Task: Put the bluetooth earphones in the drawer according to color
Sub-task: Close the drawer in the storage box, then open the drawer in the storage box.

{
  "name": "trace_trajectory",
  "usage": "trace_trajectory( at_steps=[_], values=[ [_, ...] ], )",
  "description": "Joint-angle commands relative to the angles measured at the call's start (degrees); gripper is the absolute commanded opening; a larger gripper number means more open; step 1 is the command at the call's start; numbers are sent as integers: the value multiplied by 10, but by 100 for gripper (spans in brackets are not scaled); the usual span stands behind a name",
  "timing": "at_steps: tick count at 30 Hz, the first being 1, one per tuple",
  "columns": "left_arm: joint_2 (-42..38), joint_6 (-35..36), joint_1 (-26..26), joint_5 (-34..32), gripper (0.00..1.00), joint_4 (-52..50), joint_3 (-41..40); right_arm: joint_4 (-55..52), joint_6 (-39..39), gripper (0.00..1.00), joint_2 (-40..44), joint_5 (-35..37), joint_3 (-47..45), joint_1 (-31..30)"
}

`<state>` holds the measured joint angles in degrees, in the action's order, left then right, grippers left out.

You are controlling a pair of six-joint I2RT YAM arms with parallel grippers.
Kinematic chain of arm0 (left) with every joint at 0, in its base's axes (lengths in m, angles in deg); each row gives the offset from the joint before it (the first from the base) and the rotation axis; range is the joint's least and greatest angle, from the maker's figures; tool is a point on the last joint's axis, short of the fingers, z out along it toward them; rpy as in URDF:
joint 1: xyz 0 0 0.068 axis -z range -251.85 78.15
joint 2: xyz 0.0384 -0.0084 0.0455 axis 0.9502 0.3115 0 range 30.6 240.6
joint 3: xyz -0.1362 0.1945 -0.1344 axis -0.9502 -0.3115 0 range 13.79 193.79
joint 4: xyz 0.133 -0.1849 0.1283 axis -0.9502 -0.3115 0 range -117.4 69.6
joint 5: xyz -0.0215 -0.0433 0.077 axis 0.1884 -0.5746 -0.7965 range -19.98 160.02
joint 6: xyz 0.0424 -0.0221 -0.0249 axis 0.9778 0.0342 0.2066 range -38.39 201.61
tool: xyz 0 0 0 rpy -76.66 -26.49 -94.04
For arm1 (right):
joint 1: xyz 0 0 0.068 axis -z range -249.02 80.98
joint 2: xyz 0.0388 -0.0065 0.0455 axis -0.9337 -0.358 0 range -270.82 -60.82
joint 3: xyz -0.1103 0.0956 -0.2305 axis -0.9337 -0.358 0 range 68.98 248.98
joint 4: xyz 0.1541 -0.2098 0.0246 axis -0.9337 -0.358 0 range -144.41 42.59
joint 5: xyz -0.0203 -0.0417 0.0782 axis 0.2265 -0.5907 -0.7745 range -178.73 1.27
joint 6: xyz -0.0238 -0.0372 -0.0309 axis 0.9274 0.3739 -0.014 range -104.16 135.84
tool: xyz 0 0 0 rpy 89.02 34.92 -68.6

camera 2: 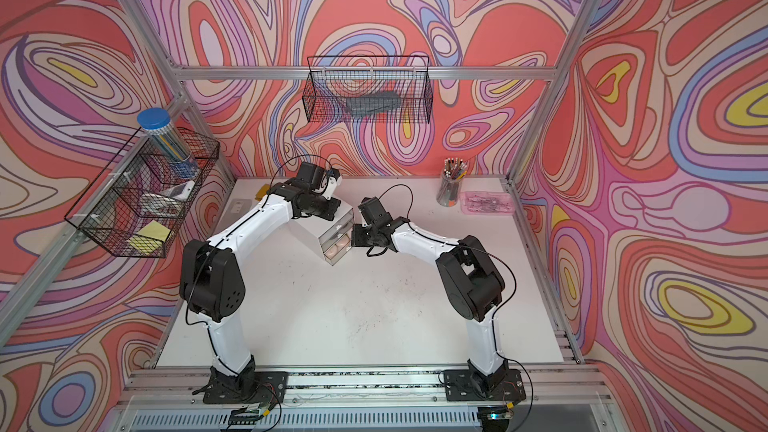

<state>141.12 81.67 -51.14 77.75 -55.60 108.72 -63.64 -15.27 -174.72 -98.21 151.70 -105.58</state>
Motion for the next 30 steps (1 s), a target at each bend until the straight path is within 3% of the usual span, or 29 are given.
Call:
trace_trajectory(
  at_steps=[1,6,11,12,15,18,20,30],
  values=[
    [104,1,8,2,0,-205,-72,20,-6,0,-11,-4,1,7],
    [105,2,8,1,0,-206,-73,58,-18,0,-39,-42,18,11],
    [106,2,8,-1,0,-206,-72,29,-24,0,-78,-62,58,11],
    [106,2,8,0,0,-206,-72,26,-24,3,-79,-61,60,11],
    [106,2,8,0,0,-206,-72,14,-19,22,-66,-42,53,10],
    [107,2,8,0,0,-205,-71,-27,-6,53,-49,-1,58,10],
    [108,2,8,1,0,-205,-71,-46,1,63,-39,21,57,10],
    [103,2,8,0,0,-205,-73,-85,17,65,-77,58,101,10]
  ],
)
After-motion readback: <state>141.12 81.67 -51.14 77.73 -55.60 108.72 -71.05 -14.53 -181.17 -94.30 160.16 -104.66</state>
